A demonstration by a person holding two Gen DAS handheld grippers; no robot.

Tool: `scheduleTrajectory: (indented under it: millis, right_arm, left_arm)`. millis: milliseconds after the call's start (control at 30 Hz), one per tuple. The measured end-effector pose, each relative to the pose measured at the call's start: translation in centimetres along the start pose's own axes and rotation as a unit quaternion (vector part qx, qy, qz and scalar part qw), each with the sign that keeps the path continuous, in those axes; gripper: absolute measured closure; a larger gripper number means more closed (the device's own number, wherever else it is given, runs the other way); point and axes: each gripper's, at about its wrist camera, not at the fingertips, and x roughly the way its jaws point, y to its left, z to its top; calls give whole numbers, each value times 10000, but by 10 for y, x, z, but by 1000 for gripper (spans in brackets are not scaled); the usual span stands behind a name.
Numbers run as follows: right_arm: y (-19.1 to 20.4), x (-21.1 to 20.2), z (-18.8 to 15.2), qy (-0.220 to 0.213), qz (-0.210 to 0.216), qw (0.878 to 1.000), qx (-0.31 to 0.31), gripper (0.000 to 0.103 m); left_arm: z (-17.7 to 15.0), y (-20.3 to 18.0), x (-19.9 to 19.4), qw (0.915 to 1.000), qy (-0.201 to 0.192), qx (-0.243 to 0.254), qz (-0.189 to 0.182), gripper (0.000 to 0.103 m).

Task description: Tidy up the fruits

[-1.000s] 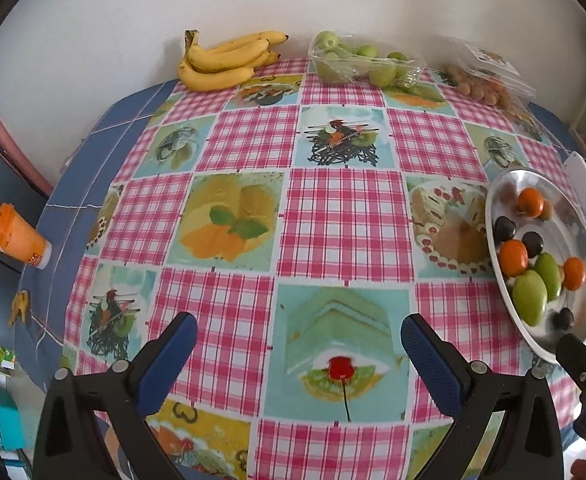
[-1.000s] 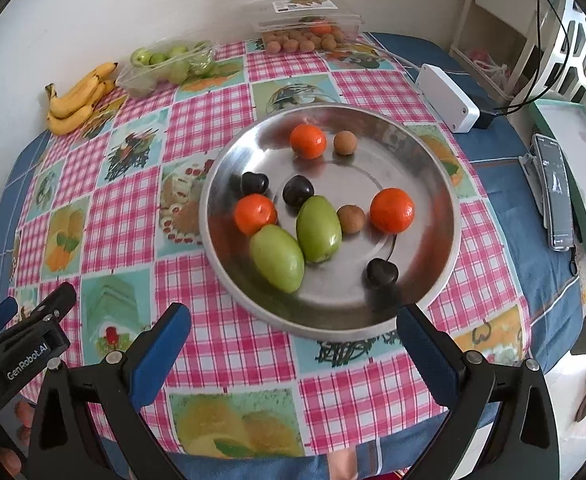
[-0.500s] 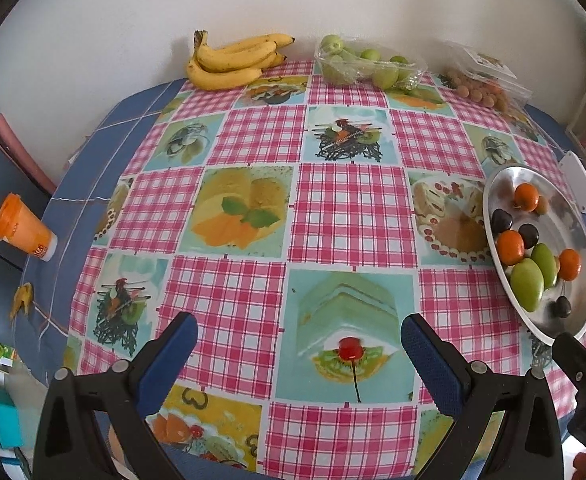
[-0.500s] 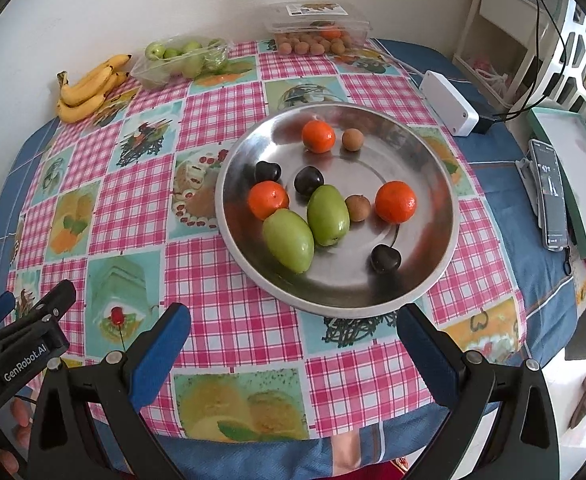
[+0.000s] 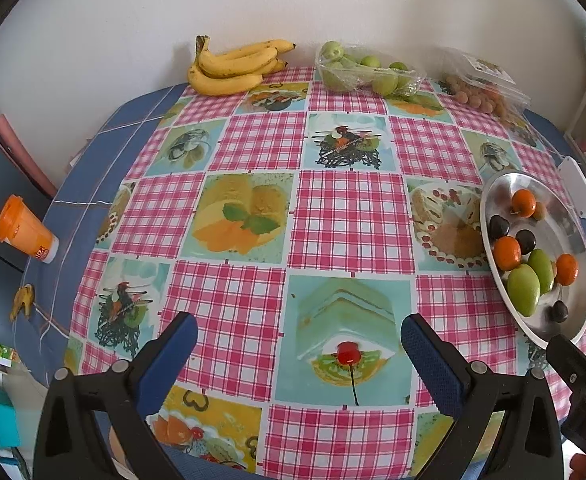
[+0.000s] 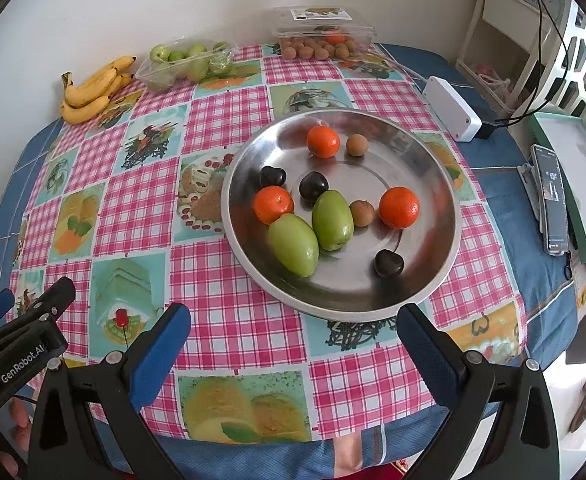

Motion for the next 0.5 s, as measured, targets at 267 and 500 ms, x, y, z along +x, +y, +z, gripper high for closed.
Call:
scheduleTrajectory:
  millis: [267, 500]
  right_arm:
    - [-1, 5, 0, 36, -9, 10000, 37, 0]
    - [-1, 10, -1, 75, 10, 10000, 56, 0]
  left_arm:
    - [0, -1, 4, 10000, 43, 10, 16, 0]
    - [0, 1, 9, 9999, 109, -23, 26, 0]
